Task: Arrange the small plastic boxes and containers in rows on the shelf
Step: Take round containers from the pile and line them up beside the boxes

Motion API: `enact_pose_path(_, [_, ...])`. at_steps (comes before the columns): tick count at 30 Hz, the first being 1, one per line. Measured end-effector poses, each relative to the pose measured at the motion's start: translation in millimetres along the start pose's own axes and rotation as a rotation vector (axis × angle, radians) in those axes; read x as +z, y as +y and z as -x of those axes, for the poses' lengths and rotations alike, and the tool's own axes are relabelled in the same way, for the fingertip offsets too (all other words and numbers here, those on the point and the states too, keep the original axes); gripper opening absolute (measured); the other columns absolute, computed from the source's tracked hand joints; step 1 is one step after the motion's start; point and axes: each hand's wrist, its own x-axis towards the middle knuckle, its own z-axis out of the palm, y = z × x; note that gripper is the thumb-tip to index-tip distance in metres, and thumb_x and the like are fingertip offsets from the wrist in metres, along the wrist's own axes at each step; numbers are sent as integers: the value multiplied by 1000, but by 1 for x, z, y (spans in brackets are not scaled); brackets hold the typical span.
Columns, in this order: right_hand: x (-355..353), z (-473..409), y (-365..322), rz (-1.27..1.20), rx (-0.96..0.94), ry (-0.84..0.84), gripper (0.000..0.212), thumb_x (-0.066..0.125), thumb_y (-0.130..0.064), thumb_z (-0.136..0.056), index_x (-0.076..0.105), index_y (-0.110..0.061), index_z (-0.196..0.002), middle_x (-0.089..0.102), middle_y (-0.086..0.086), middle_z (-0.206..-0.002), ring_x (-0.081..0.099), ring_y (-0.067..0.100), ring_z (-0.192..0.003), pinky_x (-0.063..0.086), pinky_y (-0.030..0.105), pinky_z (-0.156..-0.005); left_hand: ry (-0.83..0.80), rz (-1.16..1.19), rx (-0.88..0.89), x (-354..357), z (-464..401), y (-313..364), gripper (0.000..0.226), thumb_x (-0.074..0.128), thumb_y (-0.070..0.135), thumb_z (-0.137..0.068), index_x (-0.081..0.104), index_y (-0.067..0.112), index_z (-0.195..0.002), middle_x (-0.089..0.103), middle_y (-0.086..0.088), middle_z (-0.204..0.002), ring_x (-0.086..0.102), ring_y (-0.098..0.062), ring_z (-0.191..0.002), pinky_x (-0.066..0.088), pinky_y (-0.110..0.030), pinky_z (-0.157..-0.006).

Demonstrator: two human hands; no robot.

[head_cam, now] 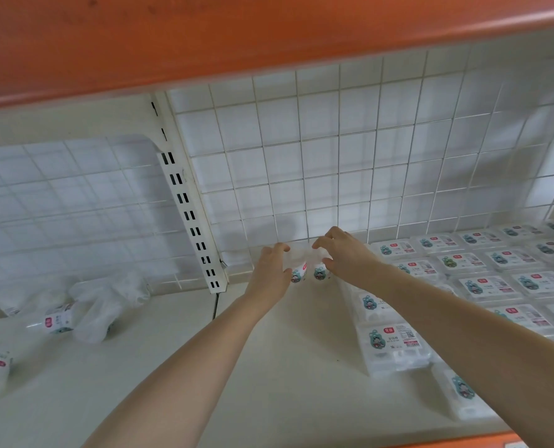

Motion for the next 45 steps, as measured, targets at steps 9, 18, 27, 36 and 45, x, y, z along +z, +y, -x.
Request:
enact_pose_path(9, [-9, 8, -19, 36, 5, 102, 36, 47, -27, -96, 48, -22, -131, 42, 2, -137, 40, 21, -126, 38, 38, -99, -55, -75, 30, -19, 13, -4, 39, 46, 17, -96, 37, 15, -134, 36, -7, -137, 52, -23, -110, 43, -36, -92])
enact_pose_path(18, [-19, -3, -79, -136, -146, 118, 25, 42, -23, -97, 62, -22, -113, 56, -5, -115, 56, 16, -102, 43, 28, -76, -51, 82, -38, -43, 53, -44, 26, 45, 19, -94, 50, 26, -118, 57, 5, -114, 56, -13, -102, 48, -38, -90])
enact_pose_path(27, [44, -27, -194, -202, -326, -8, 22, 46, -23, -95, 62, -24, -110, 56, -3, -111, 56, 17, -103, 47, 36, -87, 141, 12, -146, -120, 115, -128, 21, 46, 14, -92, 61, 22, -105, 67, 3, -97, 62, -15, -90, 50, -34, -85])
enact_pose_path(36, [95, -46, -317, -219, -433, -120, 28, 46, -26, -96, 55, -23, -122, 53, -2, -121, 54, 18, -108, 43, 31, -88, 385, -313, -298, -198, 171, -219, 34, 44, 6, -89, 58, 18, -117, 57, 0, -117, 47, -21, -111, 37, -30, -90])
enact_pose_path(45, [135, -68, -373, -32, -361, -182, 57, 52, -34, -93, 28, -17, -142, 22, 8, -146, 22, 28, -132, 41, 38, -99, 305, -499, -581, -233, 215, -293, 51, 48, 33, -93, 29, 15, -137, 24, -9, -145, 23, -29, -133, 30, -41, -103])
